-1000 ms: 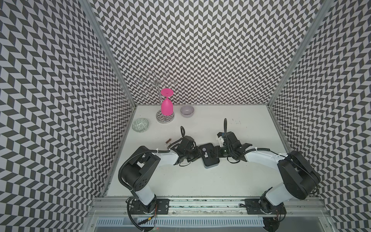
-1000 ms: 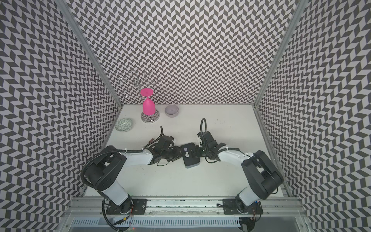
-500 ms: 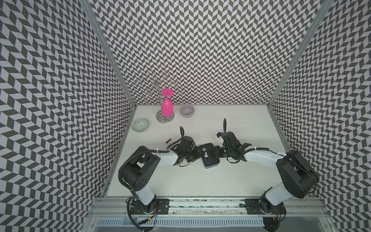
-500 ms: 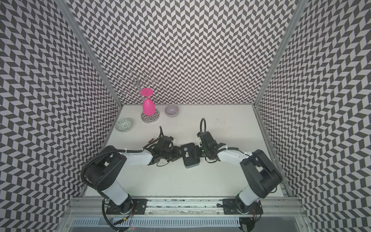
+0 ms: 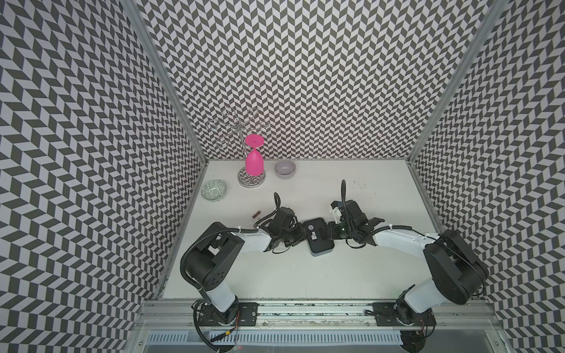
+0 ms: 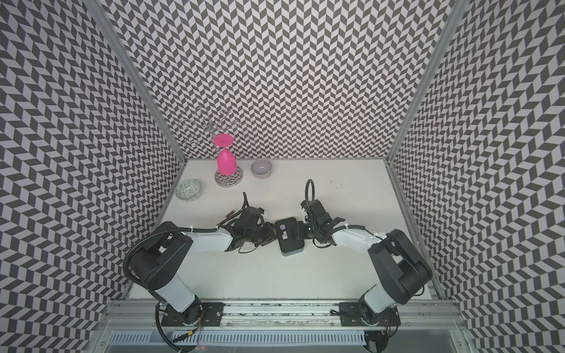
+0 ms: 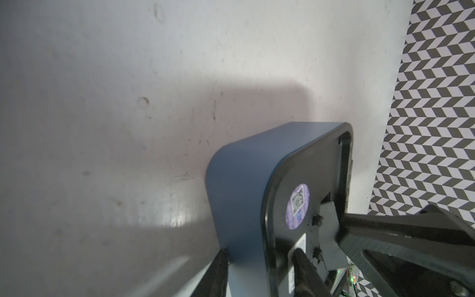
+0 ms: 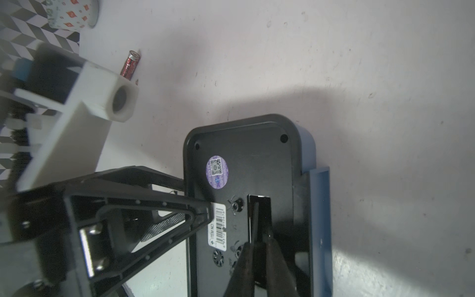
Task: Insert the battery into the alarm
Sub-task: Remove the cover from the alarm.
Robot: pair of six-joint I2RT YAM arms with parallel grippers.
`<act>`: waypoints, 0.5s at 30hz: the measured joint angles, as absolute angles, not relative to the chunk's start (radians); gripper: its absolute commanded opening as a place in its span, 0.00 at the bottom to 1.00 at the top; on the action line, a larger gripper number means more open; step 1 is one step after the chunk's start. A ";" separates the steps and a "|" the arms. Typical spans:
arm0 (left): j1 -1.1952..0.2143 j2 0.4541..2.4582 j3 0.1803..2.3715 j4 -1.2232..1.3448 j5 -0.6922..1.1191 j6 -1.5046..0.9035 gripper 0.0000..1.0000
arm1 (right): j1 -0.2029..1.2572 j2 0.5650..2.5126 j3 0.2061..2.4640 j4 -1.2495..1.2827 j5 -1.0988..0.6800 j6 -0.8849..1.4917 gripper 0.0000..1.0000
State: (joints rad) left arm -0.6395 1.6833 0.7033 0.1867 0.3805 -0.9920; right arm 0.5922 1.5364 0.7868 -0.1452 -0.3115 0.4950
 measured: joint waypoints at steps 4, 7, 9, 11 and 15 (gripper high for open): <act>-0.638 1.683 0.703 0.186 0.383 -0.991 0.42 | 0.585 1.501 0.787 -0.149 -0.303 0.496 0.12; -0.636 1.683 0.703 0.186 0.384 -0.989 0.42 | 0.571 1.473 0.787 -0.149 -0.295 0.496 0.12; -0.634 1.683 0.703 0.186 0.386 -0.988 0.42 | 0.552 1.461 0.787 -0.149 -0.287 0.494 0.12; -0.633 1.683 0.703 0.186 0.387 -0.987 0.42 | 0.522 1.455 0.787 -0.149 -0.278 0.491 0.12; -0.633 1.683 0.703 0.186 0.387 -0.985 0.42 | 0.451 1.453 0.786 -0.149 -0.258 0.479 0.12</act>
State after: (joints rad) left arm -0.6327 1.6833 0.7033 0.1856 0.3874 -0.9852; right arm 0.4511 1.4532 0.7864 -0.1490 -0.2584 0.4786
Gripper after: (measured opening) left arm 0.422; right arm 0.119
